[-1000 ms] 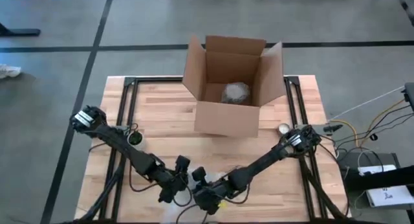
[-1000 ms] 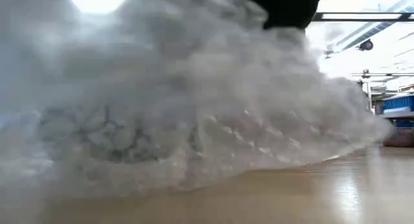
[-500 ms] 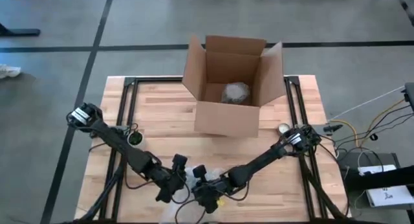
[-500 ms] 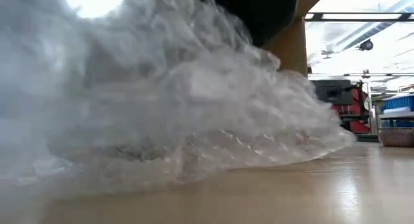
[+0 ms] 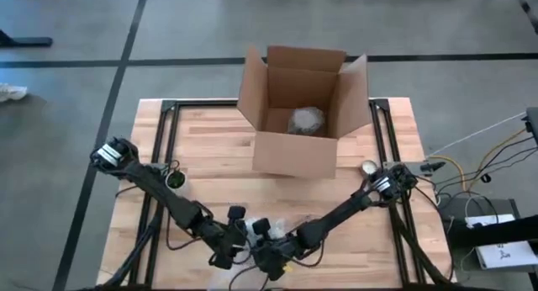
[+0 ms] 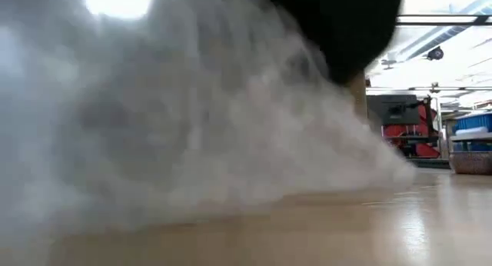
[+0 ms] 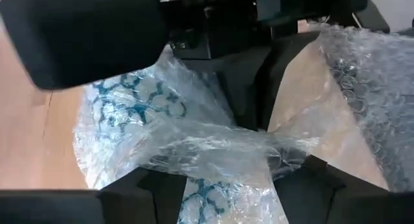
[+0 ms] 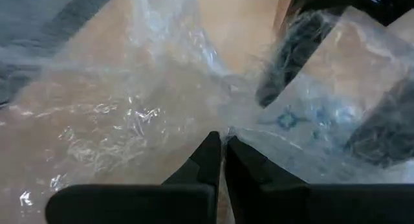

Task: Wrap mug
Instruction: Wrap the blue patterned mug with the bubble wrap

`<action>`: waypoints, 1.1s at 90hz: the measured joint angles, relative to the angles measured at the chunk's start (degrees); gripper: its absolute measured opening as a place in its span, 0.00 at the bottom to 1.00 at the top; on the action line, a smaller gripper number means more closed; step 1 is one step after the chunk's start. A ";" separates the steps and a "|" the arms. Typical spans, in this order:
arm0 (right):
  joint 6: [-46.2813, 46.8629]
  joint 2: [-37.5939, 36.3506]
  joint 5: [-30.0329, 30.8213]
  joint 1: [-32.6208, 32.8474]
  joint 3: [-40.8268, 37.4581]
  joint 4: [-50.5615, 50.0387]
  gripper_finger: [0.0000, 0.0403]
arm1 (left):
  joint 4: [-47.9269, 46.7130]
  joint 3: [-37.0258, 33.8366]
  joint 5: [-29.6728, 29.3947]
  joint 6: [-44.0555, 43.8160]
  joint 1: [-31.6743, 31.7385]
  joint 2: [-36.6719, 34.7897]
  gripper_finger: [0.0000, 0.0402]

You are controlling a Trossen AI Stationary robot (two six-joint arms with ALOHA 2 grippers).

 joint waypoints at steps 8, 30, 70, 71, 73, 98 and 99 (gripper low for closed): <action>1.24 0.07 0.44 0.70 0.18 -1.43 0.00 | 2.87 -0.02 -0.66 0.07 -0.16 1.56 0.44; 6.79 0.07 0.39 1.68 0.68 -6.03 0.01 | 8.25 0.15 -1.58 2.38 -0.28 6.24 0.37; 7.54 1.33 0.12 1.39 0.24 -9.02 0.26 | 9.73 -0.17 -1.95 3.71 -0.26 7.11 0.28; 7.72 1.33 0.09 1.39 0.24 -9.09 0.26 | 9.81 -0.18 -1.94 3.70 -0.26 7.12 0.28; 8.12 1.33 -0.02 1.39 0.24 -9.20 0.27 | 9.89 -0.20 -1.95 3.68 -0.26 7.13 0.27; 16.07 -0.63 -1.20 1.39 1.28 -13.37 0.32 | 10.19 -0.28 -3.24 3.68 -0.22 8.43 0.25; 16.61 -0.66 -1.21 1.39 1.42 -13.54 0.32 | 10.22 -0.28 -3.27 3.71 -0.22 8.59 0.25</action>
